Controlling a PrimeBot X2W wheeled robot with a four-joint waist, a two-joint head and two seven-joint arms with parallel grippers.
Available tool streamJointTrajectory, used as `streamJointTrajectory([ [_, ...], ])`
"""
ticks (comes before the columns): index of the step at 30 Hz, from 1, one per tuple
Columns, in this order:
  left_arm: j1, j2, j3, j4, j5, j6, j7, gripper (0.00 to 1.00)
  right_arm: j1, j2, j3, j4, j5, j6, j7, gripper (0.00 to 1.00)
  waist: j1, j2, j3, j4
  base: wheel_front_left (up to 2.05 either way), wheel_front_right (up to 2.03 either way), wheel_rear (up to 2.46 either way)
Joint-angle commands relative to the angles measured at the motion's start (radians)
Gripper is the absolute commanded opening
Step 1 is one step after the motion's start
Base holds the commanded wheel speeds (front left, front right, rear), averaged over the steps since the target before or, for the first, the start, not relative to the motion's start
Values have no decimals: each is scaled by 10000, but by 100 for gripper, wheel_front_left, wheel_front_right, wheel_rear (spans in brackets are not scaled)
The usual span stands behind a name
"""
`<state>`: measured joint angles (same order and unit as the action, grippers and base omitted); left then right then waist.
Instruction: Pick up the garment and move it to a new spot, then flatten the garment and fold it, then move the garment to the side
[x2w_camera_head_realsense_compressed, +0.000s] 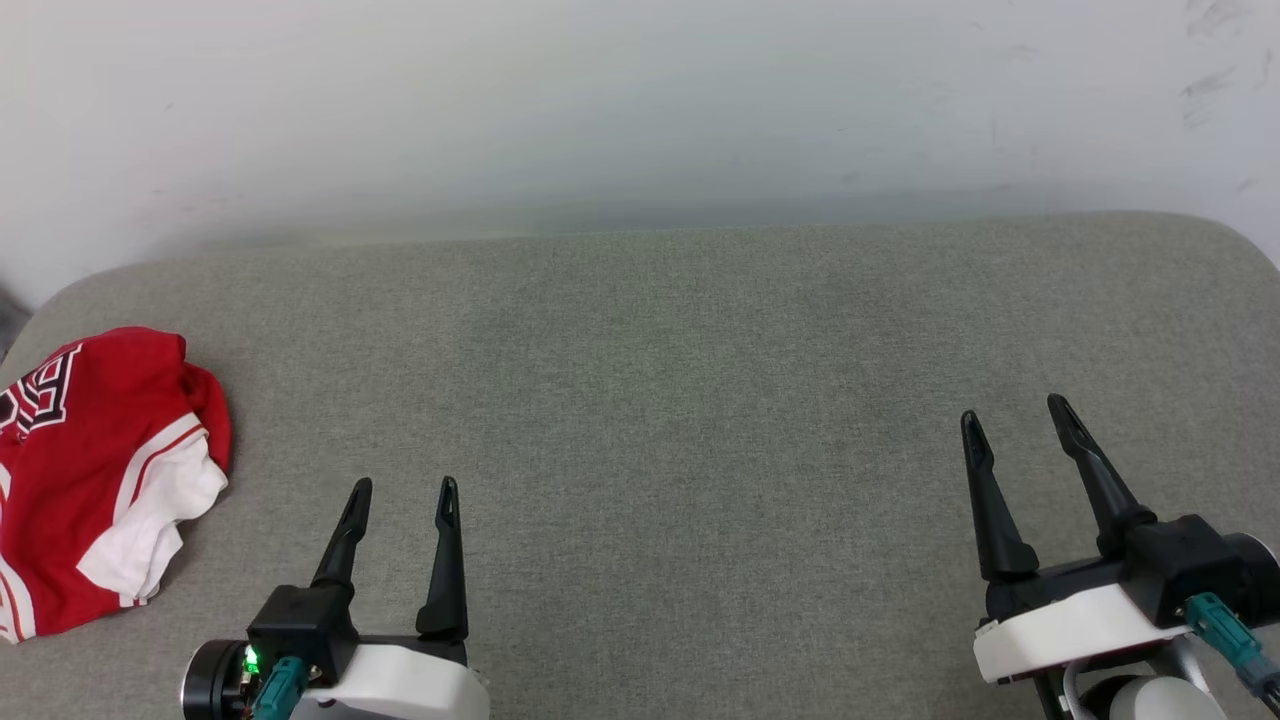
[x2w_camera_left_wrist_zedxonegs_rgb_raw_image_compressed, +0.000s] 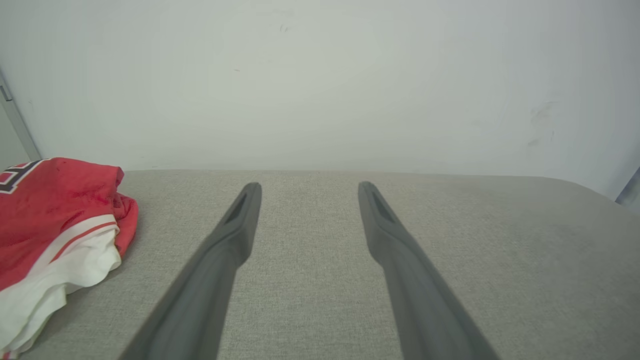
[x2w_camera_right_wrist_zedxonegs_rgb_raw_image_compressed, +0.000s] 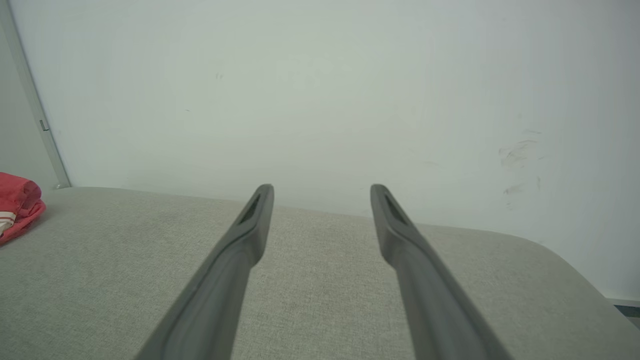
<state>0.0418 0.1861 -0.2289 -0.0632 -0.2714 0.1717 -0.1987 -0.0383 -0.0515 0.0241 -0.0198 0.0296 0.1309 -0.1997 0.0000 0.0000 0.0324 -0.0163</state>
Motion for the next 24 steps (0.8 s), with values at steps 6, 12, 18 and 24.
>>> streamJointTrajectory([
  [6,191,3,-122,194,300,-417,-200,100,123,17,-17,-28,-266,-3,-199,100,0,0,20,-18,0,0,0],
  [12,278,-333,263,349,522,-890,-323,100,163,19,24,-1,-453,-3,-315,100,0,0,43,-32,0,0,0],
  [18,418,-743,869,286,860,-1424,-449,100,186,20,-3,232,-358,-3,-423,100,0,0,44,-39,0,0,0],
  [24,574,-1015,1300,366,1359,-1954,-549,100,226,21,37,328,-210,-3,-543,100,0,0,12,-34,0,0,0],
])
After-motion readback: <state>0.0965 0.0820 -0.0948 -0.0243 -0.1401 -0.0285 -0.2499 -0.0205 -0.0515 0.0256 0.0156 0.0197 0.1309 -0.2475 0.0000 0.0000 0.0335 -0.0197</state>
